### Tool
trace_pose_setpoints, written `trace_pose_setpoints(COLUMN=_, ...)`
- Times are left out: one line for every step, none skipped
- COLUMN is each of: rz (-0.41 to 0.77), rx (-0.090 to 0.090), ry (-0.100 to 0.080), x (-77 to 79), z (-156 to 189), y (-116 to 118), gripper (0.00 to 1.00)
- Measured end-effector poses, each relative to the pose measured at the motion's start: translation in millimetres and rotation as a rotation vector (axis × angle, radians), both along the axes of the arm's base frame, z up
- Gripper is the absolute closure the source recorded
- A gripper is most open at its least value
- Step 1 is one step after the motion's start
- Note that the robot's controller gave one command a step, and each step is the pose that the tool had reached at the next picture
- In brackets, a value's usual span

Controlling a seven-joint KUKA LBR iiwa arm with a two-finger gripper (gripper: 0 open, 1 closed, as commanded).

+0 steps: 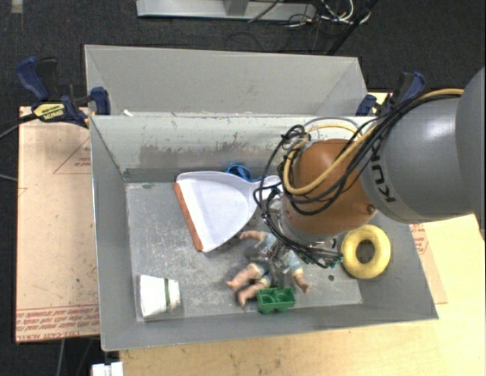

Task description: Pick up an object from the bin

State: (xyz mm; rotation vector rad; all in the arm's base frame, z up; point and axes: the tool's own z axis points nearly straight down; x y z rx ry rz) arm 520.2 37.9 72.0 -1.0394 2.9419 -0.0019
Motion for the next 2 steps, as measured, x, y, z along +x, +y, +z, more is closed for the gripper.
trace_pose_setpoints(rz=-0.001, rx=0.000, ry=0.000, x=0.0, z=0, y=0, gripper=1.00)
trace_pose_setpoints(rz=0.017, rx=0.001, ry=0.004, x=-13.2, z=195, y=9, gripper=1.00)
